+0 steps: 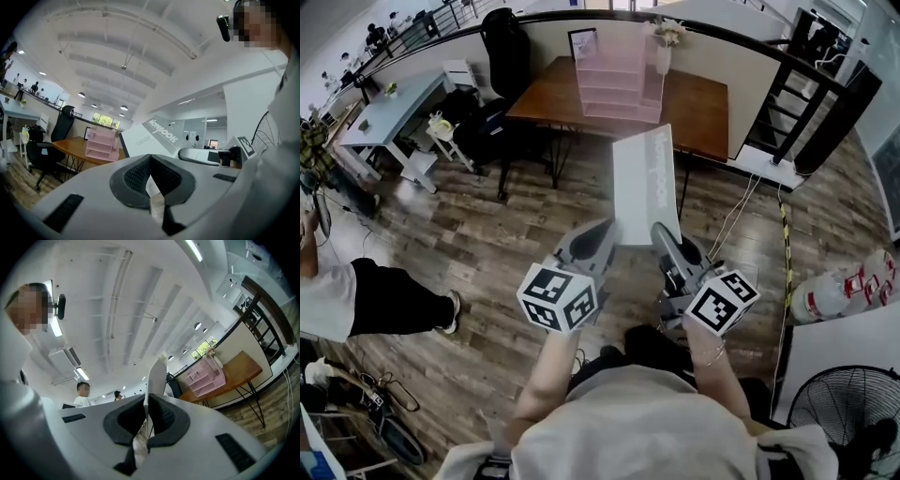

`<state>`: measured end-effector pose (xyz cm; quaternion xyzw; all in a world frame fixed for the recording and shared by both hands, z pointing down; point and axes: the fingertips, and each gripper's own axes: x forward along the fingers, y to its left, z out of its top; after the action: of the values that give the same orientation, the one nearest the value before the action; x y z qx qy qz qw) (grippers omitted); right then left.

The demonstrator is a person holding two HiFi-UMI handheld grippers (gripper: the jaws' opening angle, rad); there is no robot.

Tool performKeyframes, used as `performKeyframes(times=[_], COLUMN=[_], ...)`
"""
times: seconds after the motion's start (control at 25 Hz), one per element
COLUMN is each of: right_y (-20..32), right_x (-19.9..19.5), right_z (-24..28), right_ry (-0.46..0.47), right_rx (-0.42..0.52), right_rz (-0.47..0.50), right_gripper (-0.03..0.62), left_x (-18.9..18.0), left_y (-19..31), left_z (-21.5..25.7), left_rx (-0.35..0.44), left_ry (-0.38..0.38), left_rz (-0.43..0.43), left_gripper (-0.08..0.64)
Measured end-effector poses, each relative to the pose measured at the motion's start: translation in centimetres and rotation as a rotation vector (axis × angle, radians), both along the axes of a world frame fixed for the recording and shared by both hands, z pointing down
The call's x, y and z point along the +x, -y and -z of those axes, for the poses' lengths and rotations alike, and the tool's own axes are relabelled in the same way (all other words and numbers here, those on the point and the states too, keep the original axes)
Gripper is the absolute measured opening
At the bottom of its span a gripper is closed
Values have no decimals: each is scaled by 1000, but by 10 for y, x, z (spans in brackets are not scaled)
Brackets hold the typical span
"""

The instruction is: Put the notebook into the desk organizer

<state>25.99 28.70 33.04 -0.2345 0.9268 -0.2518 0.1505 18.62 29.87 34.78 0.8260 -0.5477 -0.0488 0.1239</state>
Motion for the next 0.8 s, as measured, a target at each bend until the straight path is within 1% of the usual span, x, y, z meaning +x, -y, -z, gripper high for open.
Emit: performKeyframes(times=[0.24,0.36,0.44,0.56,0.68,0.8], right_y=[12,29,50,91,134,180], right_x=[-24,-36,-45,-64,-86,-105], right_z=[-16,-27,-28,-28,-29,-20], right_ry=[-28,-23,-2,20,37,63], right_rx=[-19,-51,-69,-65,-61,-53], right_rz=[12,26,41,57,79,99], right_gripper=[17,17,17,18,18,18], left_x=[-37,-55,-65,-79,-97,-114], left_y=[18,30,46,80,120,164], left_z=[-13,-21,-22,-21,-21,-17], left_rx=[-27,-42,-43,-39,-40,-46], left_ry=[-35,-57,-62,-50,-27,-13], left_rz=[53,82,91,95,102,113], left_gripper=[9,9,9,9,9,9])
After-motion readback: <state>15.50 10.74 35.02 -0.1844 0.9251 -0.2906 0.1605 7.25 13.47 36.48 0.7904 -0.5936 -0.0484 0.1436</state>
